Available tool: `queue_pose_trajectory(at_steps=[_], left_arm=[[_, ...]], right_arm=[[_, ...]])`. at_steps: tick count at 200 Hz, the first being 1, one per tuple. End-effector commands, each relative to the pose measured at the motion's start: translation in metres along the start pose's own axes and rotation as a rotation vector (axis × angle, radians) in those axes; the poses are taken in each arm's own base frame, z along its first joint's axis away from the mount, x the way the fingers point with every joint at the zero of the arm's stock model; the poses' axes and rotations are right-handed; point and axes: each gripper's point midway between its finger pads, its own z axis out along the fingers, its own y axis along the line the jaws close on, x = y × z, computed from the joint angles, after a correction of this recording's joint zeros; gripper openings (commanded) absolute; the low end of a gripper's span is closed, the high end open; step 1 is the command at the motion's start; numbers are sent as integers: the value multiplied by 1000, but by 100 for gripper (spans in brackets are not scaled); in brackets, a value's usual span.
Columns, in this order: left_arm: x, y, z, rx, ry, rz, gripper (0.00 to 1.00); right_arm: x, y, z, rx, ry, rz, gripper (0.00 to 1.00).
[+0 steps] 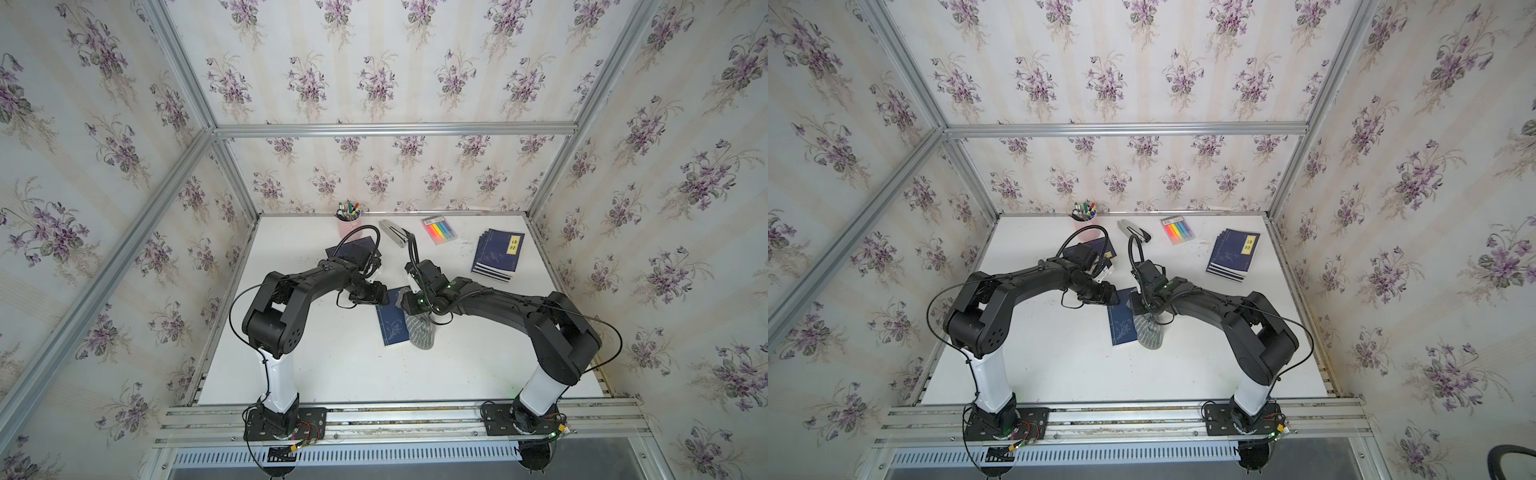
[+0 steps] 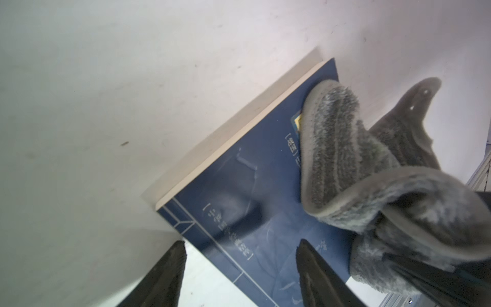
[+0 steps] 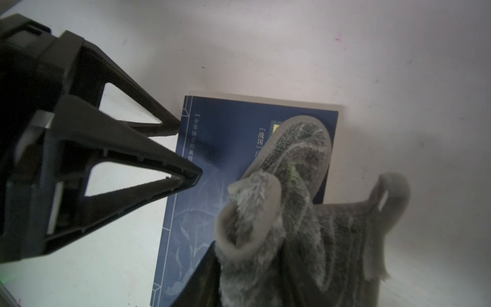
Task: Wipe the cover of the book
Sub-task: Wipe the dirt from the cover of the book.
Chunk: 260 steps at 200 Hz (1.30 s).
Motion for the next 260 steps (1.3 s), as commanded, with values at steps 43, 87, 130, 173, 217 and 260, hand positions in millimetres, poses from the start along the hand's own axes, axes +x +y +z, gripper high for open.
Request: queue_pose_trajectory(at_steps=[43,87,130,173,217,260], left_arm=[[-3,-3,6,41,-6,-3,67],[-3,-3,4,42,-14,-5,67],[-3,-2,3,45,-21,-14,67],[-1,0,6,54,-12,-20,67],[-1,1,7,52,-9,-21,67],[-1,3,6,42,-12,-24,67]], right_arm=[[-47,25,-52,-69,-149,-26,0],[-92,49,-127,-158,-405,-48,0],[-80,51,-121,-219,-469,-33,0],[-88,51,-144,-150,-525,-46,0],[-122,59,-212,-88,-604,-100,0],[-115,65,-192,-154,-605,-95,0]])
